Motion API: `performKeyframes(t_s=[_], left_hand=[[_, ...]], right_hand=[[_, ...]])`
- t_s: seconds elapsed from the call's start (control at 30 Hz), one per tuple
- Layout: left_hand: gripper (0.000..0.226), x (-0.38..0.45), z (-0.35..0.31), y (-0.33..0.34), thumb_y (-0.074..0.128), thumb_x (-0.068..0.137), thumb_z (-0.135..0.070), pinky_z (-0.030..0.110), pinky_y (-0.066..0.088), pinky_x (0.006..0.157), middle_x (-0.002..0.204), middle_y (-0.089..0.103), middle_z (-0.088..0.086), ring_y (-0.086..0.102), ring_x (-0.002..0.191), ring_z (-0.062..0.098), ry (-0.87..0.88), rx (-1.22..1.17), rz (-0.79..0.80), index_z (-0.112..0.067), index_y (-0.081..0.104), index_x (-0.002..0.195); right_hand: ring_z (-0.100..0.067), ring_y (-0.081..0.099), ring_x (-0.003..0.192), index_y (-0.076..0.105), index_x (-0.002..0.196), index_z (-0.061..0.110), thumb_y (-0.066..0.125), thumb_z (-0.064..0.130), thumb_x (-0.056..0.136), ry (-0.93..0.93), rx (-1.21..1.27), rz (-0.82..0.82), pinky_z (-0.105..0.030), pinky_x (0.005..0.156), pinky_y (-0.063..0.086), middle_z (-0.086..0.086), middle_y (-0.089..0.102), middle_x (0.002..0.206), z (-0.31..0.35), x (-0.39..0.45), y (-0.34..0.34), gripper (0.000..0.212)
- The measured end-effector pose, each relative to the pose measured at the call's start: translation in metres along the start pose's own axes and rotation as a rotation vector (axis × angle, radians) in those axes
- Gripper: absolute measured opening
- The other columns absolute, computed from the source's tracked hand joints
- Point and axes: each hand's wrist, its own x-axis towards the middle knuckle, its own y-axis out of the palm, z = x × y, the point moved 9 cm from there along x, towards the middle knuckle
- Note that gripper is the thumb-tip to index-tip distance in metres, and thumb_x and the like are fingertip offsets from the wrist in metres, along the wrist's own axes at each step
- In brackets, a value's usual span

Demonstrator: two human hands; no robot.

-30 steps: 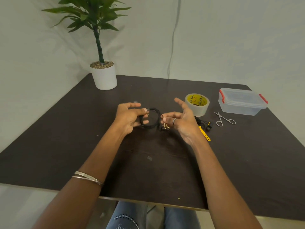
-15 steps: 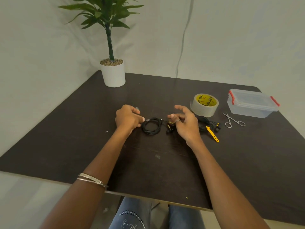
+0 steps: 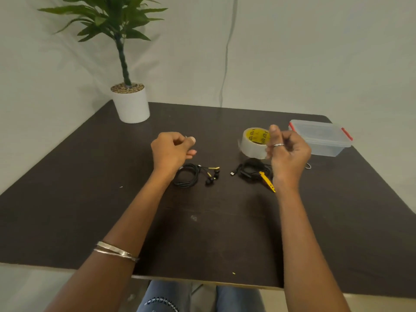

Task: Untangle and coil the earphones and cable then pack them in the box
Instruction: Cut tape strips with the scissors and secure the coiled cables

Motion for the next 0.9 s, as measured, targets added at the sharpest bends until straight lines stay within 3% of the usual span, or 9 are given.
performKeyframes(t_s=[0.1,0.2,0.33,0.47,0.6,0.73,0.9], left_hand=[[0.013,-0.009,0.003,0.044,0.062,0.090,-0.004,0.031,0.060,0.070,0.086,0.068,0.019,0.073,0.079,0.024,-0.183,-0.412,0.229,0.006,0.066,0.084],[0.016,-0.017,0.001,0.077,0.051,0.094,0.004,0.036,0.059,0.078,0.091,0.069,0.022,0.071,0.090,0.030,-0.241,-0.512,0.387,0.007,0.066,0.091],[0.020,-0.017,-0.009,0.101,0.046,0.095,0.008,0.033,0.059,0.080,0.092,0.070,0.019,0.072,0.089,0.027,-0.071,-0.314,0.533,0.007,0.066,0.097],[0.024,-0.008,-0.019,0.107,0.048,0.094,0.007,0.030,0.058,0.082,0.095,0.071,0.017,0.072,0.089,0.018,0.126,0.007,0.580,0.000,0.070,0.099],[0.023,-0.001,-0.014,0.105,0.052,0.092,0.006,0.028,0.057,0.084,0.091,0.073,0.014,0.072,0.087,0.014,0.141,0.075,0.577,-0.003,0.072,0.099],[0.023,-0.003,-0.008,0.105,0.049,0.091,0.012,0.025,0.057,0.082,0.096,0.071,0.020,0.071,0.090,0.018,0.059,-0.062,0.573,0.006,0.068,0.104],[0.026,-0.002,-0.011,0.102,0.048,0.091,0.012,0.026,0.056,0.084,0.096,0.071,0.016,0.071,0.091,0.016,0.149,-0.002,0.559,0.003,0.069,0.101]], right_hand=[[-0.019,0.054,0.053,0.064,0.074,0.007,0.069,0.023,0.089,0.054,0.044,0.039,-0.032,0.055,0.047,-0.005,0.061,0.061,-0.011,0.013,-0.016,0.023],[-0.014,0.063,0.066,0.071,0.091,0.001,0.066,0.011,0.089,0.049,0.013,0.231,-0.032,0.070,0.053,-0.006,0.069,0.075,-0.014,0.013,-0.002,0.012],[-0.002,0.067,0.087,0.071,0.103,0.005,0.068,0.005,0.086,0.066,-0.133,0.529,-0.015,0.079,0.049,0.000,0.072,0.094,-0.019,-0.001,0.047,0.017],[-0.005,0.066,0.083,0.072,0.103,0.011,0.073,0.008,0.082,-0.019,-0.382,0.733,-0.018,0.074,0.053,0.004,0.071,0.089,-0.029,-0.005,0.084,0.022],[0.006,0.062,0.067,0.072,0.086,0.015,0.076,0.001,0.076,-0.025,-0.328,0.622,-0.009,0.065,0.047,0.011,0.066,0.074,-0.031,-0.001,0.084,0.018],[0.000,0.063,0.068,0.071,0.078,0.012,0.073,-0.004,0.076,-0.021,-0.322,0.551,-0.016,0.067,0.048,0.006,0.068,0.072,-0.039,0.004,0.077,0.016],[-0.002,0.063,0.071,0.065,0.092,0.013,0.068,-0.008,0.081,0.019,-0.252,0.593,-0.014,0.066,0.049,0.000,0.067,0.076,-0.038,0.001,0.080,0.025]])
